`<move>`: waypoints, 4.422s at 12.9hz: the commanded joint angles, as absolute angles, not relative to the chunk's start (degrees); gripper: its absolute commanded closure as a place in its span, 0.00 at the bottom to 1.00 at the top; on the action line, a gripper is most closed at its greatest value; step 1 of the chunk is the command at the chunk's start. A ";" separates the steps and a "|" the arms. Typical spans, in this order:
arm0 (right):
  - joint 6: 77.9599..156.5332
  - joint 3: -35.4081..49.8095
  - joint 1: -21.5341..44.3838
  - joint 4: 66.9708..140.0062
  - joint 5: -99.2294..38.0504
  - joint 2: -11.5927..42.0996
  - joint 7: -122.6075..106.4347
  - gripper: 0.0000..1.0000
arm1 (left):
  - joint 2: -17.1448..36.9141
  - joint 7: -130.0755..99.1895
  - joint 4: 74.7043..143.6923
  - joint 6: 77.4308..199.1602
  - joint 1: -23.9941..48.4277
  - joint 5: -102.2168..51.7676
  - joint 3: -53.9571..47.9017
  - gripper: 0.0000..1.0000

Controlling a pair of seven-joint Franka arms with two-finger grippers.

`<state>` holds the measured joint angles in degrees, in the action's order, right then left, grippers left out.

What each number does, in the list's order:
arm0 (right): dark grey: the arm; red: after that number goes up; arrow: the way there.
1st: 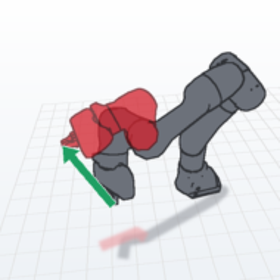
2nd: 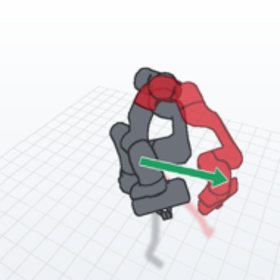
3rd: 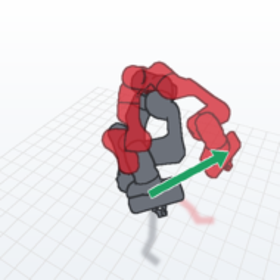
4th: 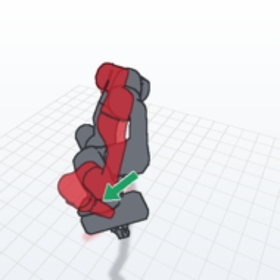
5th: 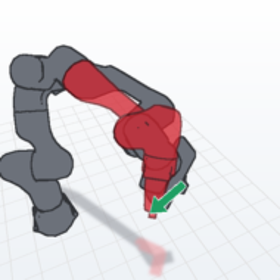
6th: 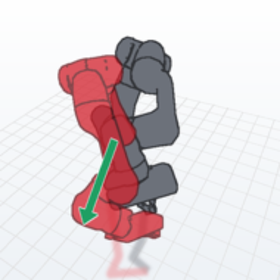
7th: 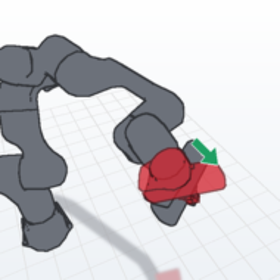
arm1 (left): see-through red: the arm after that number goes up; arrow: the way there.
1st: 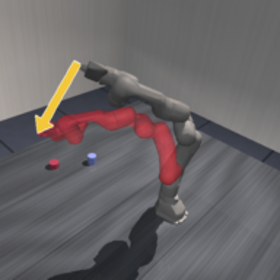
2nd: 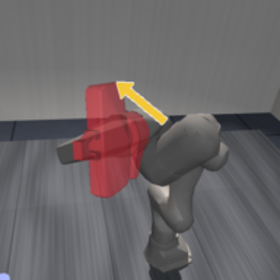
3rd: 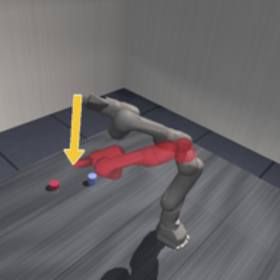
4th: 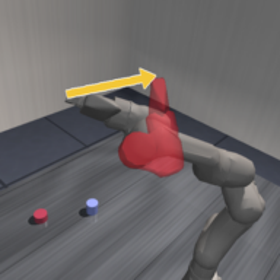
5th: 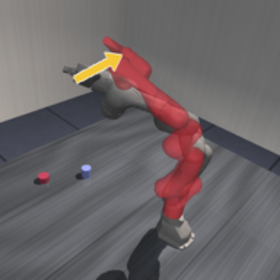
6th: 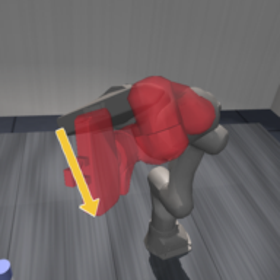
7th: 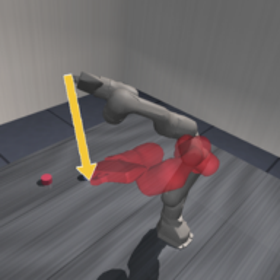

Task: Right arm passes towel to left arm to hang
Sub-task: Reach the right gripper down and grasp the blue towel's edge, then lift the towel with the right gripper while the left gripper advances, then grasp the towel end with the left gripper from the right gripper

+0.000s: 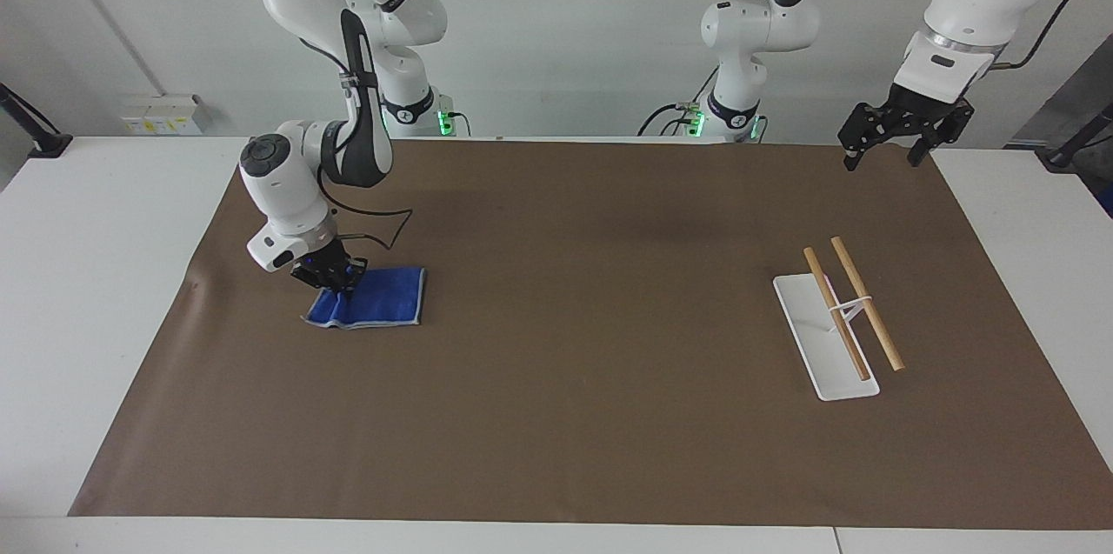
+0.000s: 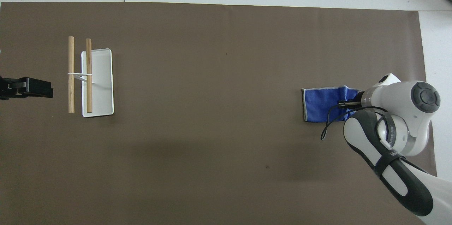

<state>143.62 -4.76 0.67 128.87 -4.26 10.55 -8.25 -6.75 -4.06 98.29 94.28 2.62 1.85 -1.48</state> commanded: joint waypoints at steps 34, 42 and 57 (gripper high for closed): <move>141.86 4.22 22.85 110.21 -83.92 5.80 39.55 1.00 | -10.12 -65.17 113.99 130.58 10.88 -24.26 -3.78 0.00; 141.68 4.39 23.91 110.74 -93.07 5.89 49.92 1.00 | -5.98 -78.92 117.86 139.83 17.14 -26.46 -3.78 0.00; 140.98 4.39 23.64 110.48 -96.33 5.80 51.42 1.00 | -5.89 -83.67 117.69 138.51 19.60 -26.81 -3.78 0.86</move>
<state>141.73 4.07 24.19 110.39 -95.18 6.21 50.77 -5.39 -83.03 116.84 138.16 18.52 -26.00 -4.53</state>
